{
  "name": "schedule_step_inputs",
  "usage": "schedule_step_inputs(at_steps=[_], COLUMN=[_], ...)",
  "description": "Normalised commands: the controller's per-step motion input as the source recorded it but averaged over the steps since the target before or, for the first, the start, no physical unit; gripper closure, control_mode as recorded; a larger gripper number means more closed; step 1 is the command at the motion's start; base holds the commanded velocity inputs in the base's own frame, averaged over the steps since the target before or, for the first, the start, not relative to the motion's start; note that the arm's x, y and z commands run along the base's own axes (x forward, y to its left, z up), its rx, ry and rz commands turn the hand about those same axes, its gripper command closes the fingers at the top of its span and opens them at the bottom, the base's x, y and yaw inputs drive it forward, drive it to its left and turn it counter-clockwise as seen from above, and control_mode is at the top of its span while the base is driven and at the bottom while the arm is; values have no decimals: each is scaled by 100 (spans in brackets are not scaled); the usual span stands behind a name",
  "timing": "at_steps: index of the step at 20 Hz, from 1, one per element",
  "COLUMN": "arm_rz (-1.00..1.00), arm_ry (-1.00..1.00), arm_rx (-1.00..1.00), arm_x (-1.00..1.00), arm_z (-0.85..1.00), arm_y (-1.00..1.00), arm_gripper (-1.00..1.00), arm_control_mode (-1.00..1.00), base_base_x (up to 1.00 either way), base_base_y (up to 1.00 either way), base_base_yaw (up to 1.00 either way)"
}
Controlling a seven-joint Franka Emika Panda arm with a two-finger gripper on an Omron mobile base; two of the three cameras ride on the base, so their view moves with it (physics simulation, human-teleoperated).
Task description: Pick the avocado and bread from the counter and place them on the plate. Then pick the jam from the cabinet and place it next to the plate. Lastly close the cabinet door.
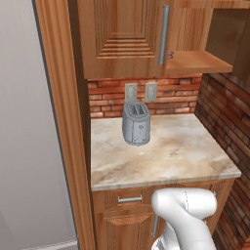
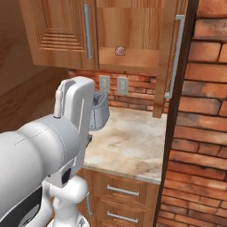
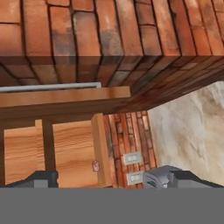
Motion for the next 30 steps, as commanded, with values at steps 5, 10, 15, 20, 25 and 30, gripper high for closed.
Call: schedule_step_inputs(at_steps=[5,10,15,20,25,30], arm_rz=[-6,-6,-6,-5,-2,-2], arm_ry=[0,0,0,0,0,0], arm_rx=[0,0,0,0,0,0], arm_x=[0,3,25,15,0,0], arm_z=[0,0,0,0,0,0], arm_y=[-22,-13,0,-10,-24,-13], arm_gripper=[-100,-100,-100,-100,-100,-100], arm_control_mode=[-100,-100,-100,-100,-100,-100], base_base_x=[0,0,0,0,0,0], base_base_y=[0,0,0,0,0,0], base_base_yaw=[0,0,0,0,0,0])
